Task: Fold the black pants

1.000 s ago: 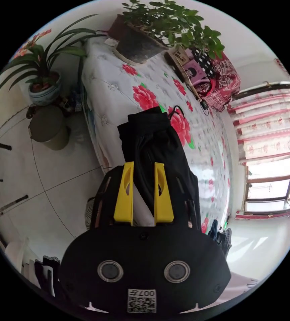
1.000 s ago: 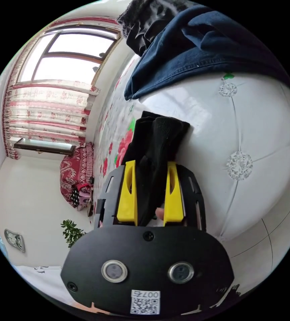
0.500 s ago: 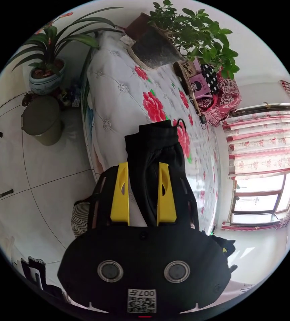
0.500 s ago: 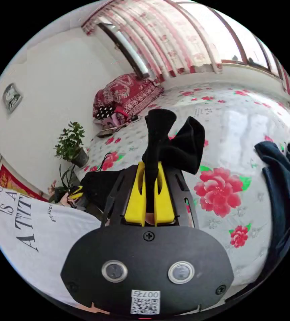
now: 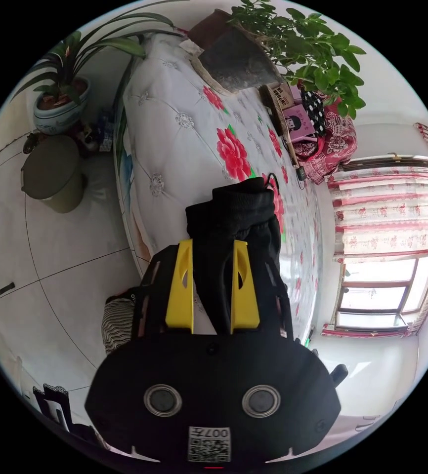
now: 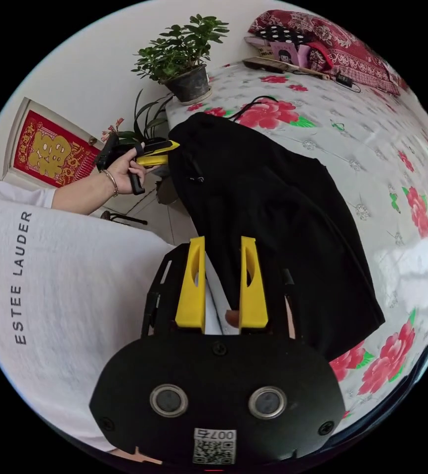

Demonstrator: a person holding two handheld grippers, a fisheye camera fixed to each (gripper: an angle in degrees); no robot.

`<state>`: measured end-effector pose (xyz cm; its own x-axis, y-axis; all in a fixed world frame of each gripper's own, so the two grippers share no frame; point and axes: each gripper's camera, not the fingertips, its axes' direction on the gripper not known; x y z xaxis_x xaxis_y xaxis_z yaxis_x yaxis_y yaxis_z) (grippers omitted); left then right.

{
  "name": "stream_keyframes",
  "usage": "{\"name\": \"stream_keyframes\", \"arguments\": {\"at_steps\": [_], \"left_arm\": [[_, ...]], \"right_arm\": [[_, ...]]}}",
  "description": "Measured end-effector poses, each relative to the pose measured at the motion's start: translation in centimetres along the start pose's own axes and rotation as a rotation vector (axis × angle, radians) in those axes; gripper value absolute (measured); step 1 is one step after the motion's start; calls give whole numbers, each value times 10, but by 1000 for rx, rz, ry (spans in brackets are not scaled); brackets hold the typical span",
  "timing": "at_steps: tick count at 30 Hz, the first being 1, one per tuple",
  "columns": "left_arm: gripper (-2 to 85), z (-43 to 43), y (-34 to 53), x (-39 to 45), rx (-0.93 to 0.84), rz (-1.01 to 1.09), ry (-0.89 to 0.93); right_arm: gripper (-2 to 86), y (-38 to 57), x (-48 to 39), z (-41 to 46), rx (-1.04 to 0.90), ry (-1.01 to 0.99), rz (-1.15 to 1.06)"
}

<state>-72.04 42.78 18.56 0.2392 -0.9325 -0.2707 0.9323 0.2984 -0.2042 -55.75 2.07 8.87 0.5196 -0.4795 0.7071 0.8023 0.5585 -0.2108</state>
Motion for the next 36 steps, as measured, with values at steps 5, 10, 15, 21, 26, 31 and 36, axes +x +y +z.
{"name": "stream_keyframes", "arguments": {"at_steps": [5, 10, 15, 21, 26, 31, 36], "left_arm": [[78, 11, -8, 19, -47, 42, -101], [43, 12, -12, 49, -41, 36, -86], [17, -1, 11, 116, 67, 157, 30], [13, 18, 76, 291, -94, 900, 9], [19, 69, 190, 386, -368, 1426, 153], [44, 206, 289, 393, -888, 1548, 18], [71, 195, 249, 410, -774, 1433, 71]], "right_arm": [[75, -6, 25, -8, -18, 35, 68], [64, -2, 54, -32, 76, -52, 186], [55, 21, 73, -67, 155, -27, 226], [56, 87, 105, -125, 323, 41, 352], [62, 180, 140, -157, 450, 114, 549], [74, 266, 174, -144, 512, 73, 774], [93, 315, 184, -129, 537, 5, 846]]}}
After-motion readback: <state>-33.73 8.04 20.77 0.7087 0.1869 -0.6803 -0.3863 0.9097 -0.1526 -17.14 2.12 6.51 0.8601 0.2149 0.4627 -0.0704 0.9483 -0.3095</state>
